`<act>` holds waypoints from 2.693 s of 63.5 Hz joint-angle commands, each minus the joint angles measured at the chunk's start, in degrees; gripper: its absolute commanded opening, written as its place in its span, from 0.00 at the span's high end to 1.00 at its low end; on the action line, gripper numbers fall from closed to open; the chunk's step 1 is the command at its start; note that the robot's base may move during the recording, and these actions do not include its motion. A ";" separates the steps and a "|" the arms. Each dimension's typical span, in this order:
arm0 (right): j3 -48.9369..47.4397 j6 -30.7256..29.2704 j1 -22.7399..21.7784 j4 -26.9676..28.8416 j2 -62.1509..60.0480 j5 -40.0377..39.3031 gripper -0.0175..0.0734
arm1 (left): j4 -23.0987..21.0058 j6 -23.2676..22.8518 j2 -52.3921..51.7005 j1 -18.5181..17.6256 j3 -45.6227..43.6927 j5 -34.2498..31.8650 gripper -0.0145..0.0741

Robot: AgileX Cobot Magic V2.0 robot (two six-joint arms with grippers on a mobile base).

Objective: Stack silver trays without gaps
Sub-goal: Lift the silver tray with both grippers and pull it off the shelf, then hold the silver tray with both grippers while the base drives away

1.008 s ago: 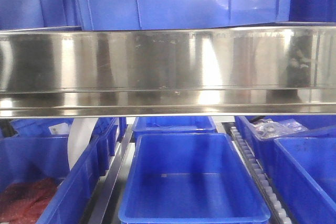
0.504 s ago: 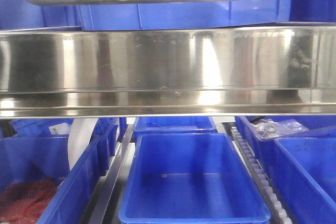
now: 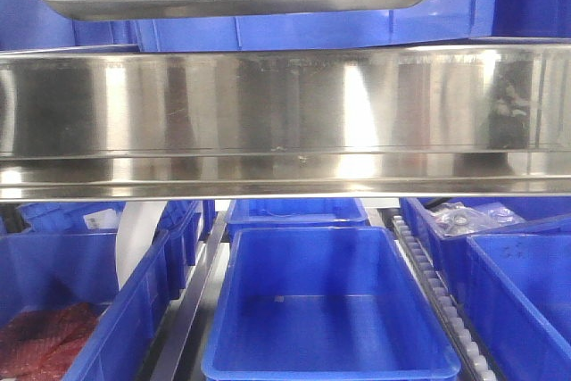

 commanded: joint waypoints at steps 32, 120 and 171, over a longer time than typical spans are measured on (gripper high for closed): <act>-2.07 -1.31 0.01 -0.79 -2.89 -3.80 0.78 | 0.98 1.80 -1.74 -0.08 -1.26 4.12 0.89; -2.07 -1.31 0.01 -0.79 -2.89 -3.80 0.78 | 0.98 1.80 -1.74 -0.08 -1.50 4.01 0.89; -2.07 -1.31 0.01 -0.79 -2.89 -3.80 0.78 | 0.85 1.80 -1.74 -0.08 -1.50 4.01 0.89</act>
